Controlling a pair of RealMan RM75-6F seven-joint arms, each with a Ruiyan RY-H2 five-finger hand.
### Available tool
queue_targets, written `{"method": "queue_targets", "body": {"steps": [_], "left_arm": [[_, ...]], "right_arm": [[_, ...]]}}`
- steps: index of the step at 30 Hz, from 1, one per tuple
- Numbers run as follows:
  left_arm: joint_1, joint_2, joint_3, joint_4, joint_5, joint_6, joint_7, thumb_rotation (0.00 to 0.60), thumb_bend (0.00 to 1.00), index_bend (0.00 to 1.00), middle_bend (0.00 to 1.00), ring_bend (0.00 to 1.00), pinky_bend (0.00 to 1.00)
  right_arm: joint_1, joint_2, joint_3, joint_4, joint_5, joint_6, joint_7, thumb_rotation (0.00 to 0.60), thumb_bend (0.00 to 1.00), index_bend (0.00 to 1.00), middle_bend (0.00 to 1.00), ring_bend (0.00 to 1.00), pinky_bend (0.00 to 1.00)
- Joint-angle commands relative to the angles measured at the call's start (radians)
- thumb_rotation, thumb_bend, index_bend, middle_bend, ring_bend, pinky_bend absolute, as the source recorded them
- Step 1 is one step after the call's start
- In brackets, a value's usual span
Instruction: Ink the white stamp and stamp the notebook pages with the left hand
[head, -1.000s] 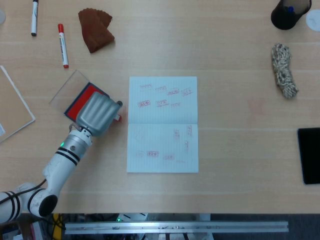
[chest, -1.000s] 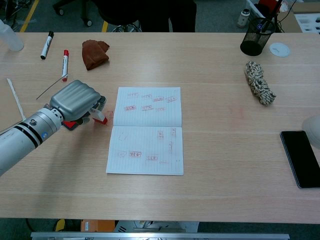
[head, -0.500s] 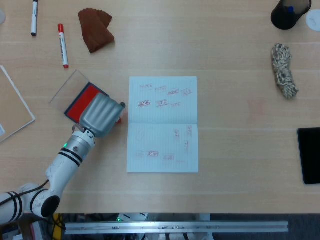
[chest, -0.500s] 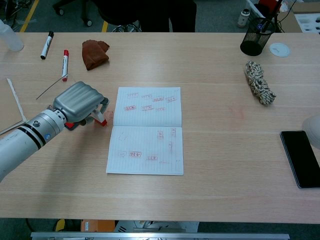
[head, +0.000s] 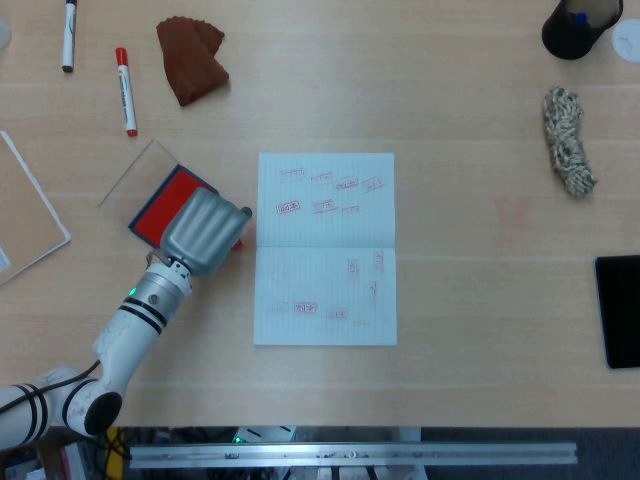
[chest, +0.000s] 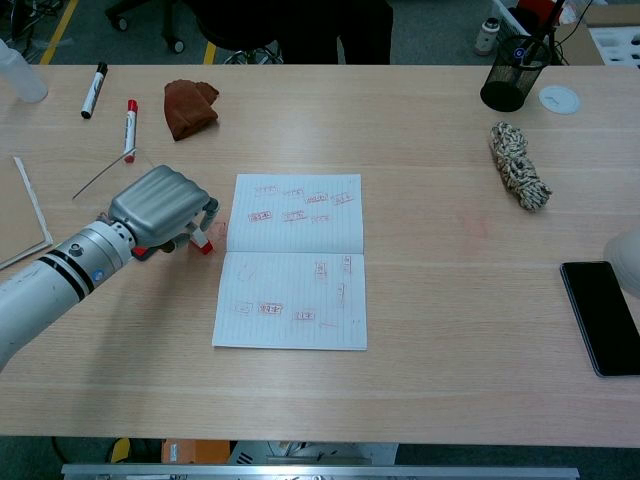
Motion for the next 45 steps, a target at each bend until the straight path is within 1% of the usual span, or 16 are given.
{"method": "queue_targets", "body": {"steps": [1,16,35,40,45], "left_arm": [[0.000,-0.002,0.000,0.001,0.001,0.000,-0.002,0.600,0.28,0.53,1.00,1.00,1.00],[0.002,-0.012,-0.002,0.016,0.018,0.006,-0.024,0.600,0.28,0.57,1.00,1.00,1.00],[0.001,0.034,-0.009,-0.020,0.062,0.042,-0.020,0.600,0.28,0.59,1.00,1.00,1.00],[0.000,0.055,-0.022,-0.007,0.061,0.052,-0.026,0.600,0.28,0.59,1.00,1.00,1.00],[0.003,0.071,-0.030,0.029,0.060,0.058,-0.043,0.600,0.28,0.59,1.00,1.00,1.00]], "right_arm": [[0.000,0.000,0.000,0.000,0.000,0.000,0.000,0.600,0.26,0.33,0.39,0.31,0.42],[-0.002,-0.001,0.001,0.002,0.002,0.000,0.000,0.600,0.26,0.33,0.39,0.31,0.42],[-0.003,-0.002,0.002,0.000,0.000,0.004,0.000,0.600,0.26,0.33,0.39,0.31,0.42],[0.000,-0.003,0.002,-0.002,-0.001,0.001,-0.003,0.600,0.26,0.33,0.39,0.31,0.42],[0.002,-0.003,0.003,-0.008,-0.003,-0.001,-0.011,0.600,0.26,0.33,0.39,0.31,0.42]]}}
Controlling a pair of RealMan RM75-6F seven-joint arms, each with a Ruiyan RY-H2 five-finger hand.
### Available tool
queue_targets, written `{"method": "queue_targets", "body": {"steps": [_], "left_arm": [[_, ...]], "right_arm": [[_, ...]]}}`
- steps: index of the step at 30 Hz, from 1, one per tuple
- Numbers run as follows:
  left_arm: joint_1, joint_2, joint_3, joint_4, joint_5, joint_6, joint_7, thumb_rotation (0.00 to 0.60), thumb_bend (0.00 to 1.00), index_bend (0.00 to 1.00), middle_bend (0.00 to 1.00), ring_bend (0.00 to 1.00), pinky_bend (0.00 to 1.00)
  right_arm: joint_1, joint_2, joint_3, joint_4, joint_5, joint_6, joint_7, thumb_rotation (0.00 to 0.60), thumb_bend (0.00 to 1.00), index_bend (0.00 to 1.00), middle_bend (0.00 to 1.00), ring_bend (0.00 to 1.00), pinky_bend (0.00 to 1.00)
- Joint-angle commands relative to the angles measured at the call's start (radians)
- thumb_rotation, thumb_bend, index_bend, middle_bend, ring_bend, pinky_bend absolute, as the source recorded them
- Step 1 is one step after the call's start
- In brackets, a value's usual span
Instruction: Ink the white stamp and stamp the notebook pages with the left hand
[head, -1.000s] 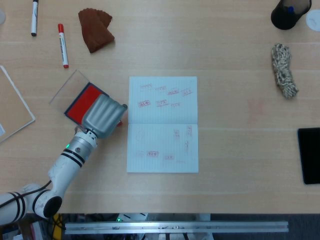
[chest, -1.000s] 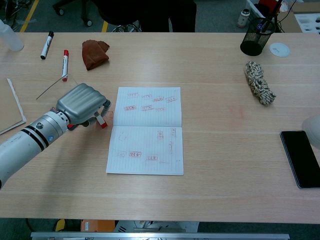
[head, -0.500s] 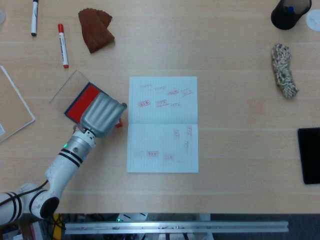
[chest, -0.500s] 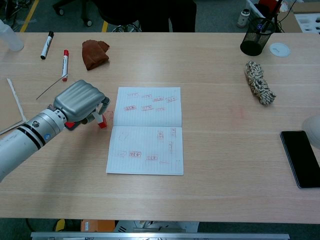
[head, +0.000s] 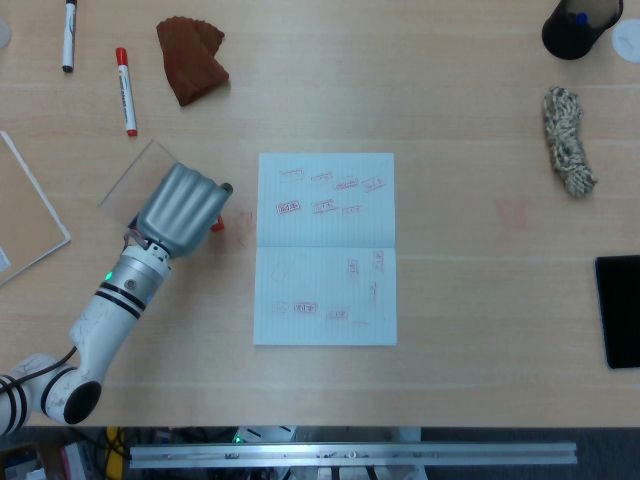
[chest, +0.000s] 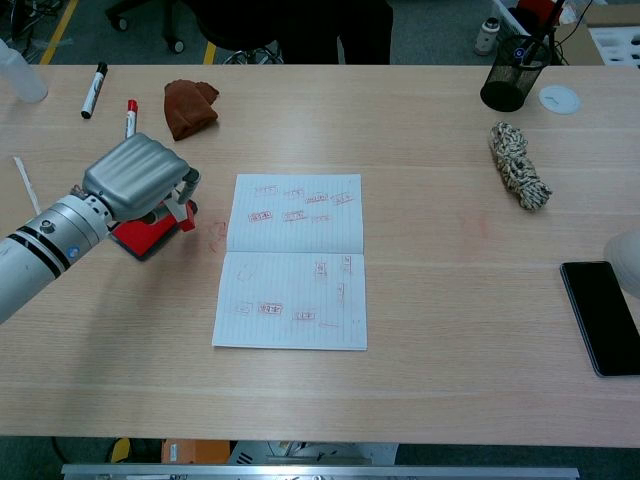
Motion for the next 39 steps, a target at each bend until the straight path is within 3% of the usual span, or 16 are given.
{"method": "queue_targets", "body": {"steps": [1,15,39], "left_arm": [[0.002,0.005,-0.004,0.027,-0.002,0.003,-0.014,0.600,0.28,0.59,1.00,1.00,1.00],[0.005,-0.061,0.012,0.196,0.027,-0.010,-0.086,0.600,0.28,0.60,1.00,1.00,1.00],[0.005,-0.087,0.008,0.243,0.046,-0.015,-0.097,0.600,0.28,0.60,1.00,1.00,1.00]], "right_arm": [[0.001,0.000,0.000,-0.003,-0.001,-0.001,-0.004,0.600,0.26,0.33,0.39,0.31,0.42],[0.005,0.001,0.001,-0.019,0.002,-0.004,-0.025,0.600,0.26,0.33,0.39,0.31,0.42],[-0.003,0.005,0.000,-0.021,0.009,0.002,-0.026,0.600,0.26,0.33,0.39,0.31,0.42]]}}
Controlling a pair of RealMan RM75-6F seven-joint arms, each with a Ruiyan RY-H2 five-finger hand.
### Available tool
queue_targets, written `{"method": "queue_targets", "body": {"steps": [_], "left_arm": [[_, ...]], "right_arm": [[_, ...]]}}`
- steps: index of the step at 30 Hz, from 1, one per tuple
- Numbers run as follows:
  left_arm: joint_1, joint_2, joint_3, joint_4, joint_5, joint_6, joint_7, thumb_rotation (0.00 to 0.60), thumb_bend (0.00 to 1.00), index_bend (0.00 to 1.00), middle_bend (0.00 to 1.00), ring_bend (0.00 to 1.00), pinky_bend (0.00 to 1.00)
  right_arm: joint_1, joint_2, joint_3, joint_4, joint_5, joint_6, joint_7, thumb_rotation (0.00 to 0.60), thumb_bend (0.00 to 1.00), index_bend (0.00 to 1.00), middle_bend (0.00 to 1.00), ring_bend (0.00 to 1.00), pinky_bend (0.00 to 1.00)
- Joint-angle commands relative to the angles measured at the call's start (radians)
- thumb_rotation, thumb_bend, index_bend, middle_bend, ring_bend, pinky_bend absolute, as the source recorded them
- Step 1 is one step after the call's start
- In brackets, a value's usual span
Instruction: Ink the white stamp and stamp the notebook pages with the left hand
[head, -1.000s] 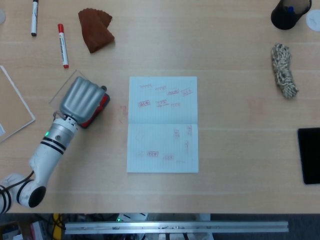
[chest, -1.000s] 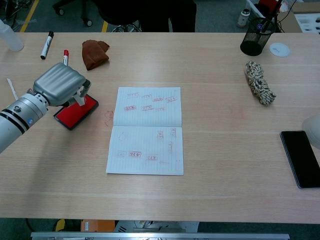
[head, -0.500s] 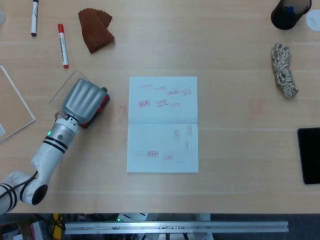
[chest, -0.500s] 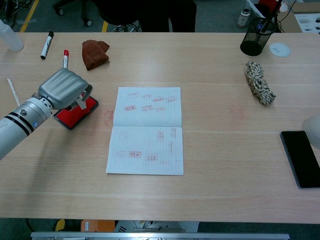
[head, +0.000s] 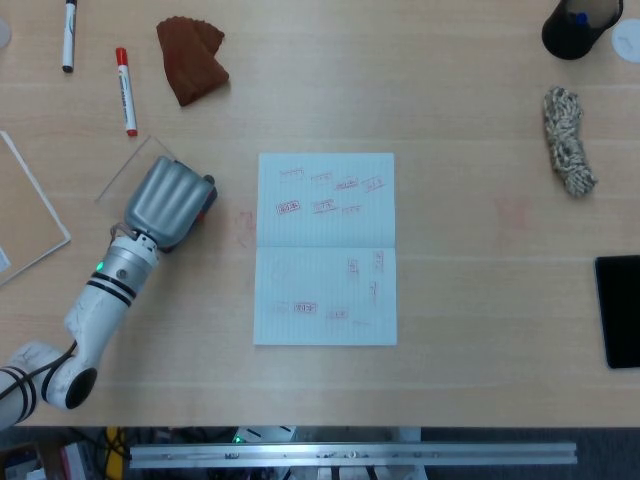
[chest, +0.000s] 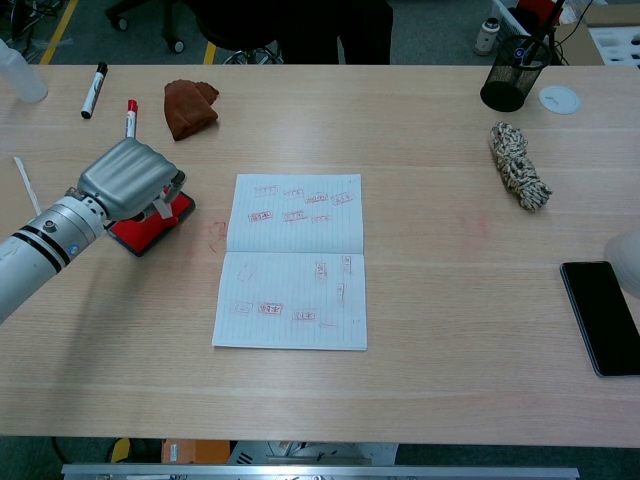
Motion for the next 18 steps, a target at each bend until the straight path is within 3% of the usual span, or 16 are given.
{"method": "queue_targets", "body": {"steps": [1,9,18], "left_arm": [[0.000,0.006,-0.002,-0.010,0.006,0.009,0.001,0.600,0.28,0.60,1.00,1.00,1.00],[-0.001,0.021,-0.008,-0.026,0.012,0.017,0.008,0.600,0.28,0.60,1.00,1.00,1.00],[-0.009,0.004,-0.017,0.029,0.013,0.012,-0.001,0.600,0.28,0.60,1.00,1.00,1.00]], "right_arm": [[0.000,0.000,0.000,0.000,0.000,0.000,0.000,0.600,0.26,0.33,0.39,0.31,0.42],[-0.001,-0.001,0.000,0.002,0.000,0.000,0.002,0.600,0.26,0.33,0.39,0.31,0.42],[-0.003,0.000,0.000,-0.001,0.003,0.001,-0.002,0.600,0.26,0.33,0.39,0.31,0.42]]}}
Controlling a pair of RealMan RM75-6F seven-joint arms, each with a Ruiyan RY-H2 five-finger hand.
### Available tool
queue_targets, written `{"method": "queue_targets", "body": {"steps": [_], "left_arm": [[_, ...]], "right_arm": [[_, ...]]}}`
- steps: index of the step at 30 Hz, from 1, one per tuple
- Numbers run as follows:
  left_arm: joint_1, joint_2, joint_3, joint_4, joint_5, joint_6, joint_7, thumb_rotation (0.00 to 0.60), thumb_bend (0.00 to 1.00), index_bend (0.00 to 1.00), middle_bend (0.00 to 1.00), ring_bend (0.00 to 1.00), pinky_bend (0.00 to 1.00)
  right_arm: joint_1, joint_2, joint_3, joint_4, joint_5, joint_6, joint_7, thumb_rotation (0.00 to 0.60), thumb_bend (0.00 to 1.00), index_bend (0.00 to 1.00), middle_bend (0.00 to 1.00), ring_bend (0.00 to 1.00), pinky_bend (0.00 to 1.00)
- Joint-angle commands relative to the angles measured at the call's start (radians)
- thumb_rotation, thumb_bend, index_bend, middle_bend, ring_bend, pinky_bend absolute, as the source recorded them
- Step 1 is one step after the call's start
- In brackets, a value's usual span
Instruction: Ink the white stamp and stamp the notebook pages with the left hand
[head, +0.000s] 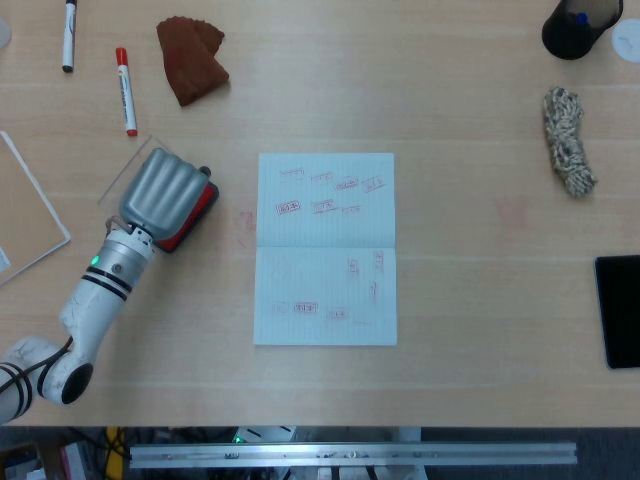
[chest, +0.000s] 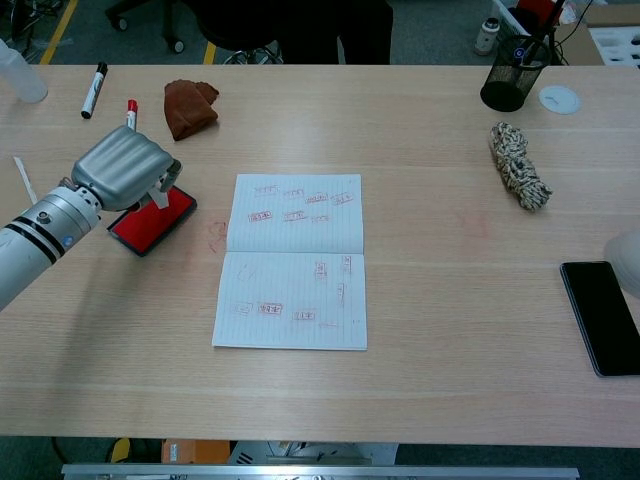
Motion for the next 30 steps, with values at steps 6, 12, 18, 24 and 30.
{"method": "queue_targets", "body": {"steps": [6,12,18,24,30], "left_arm": [[0.000,-0.022,0.001,0.035,-0.011,-0.025,-0.024,0.600,0.28,0.60,1.00,1.00,1.00],[-0.002,-0.031,-0.006,0.034,-0.039,-0.061,-0.030,0.600,0.28,0.59,1.00,1.00,1.00],[-0.005,-0.035,-0.011,0.035,-0.055,-0.080,-0.027,0.600,0.28,0.59,1.00,1.00,1.00],[-0.006,-0.041,-0.011,0.037,-0.063,-0.088,-0.023,0.600,0.28,0.59,1.00,1.00,1.00],[-0.007,-0.044,-0.010,0.039,-0.067,-0.092,-0.022,0.600,0.28,0.59,1.00,1.00,1.00]], "right_arm": [[0.000,0.001,0.001,-0.003,0.002,0.000,-0.004,0.600,0.26,0.33,0.39,0.31,0.42],[0.000,0.001,0.001,-0.004,0.003,-0.002,-0.004,0.600,0.26,0.33,0.39,0.31,0.42],[-0.002,0.001,0.000,-0.002,0.004,-0.002,-0.002,0.600,0.26,0.33,0.39,0.31,0.42],[-0.003,0.001,0.001,-0.001,0.006,-0.001,-0.001,0.600,0.26,0.33,0.39,0.31,0.42],[-0.002,0.002,0.002,-0.001,0.005,-0.001,-0.001,0.600,0.26,0.33,0.39,0.31,0.42]]}}
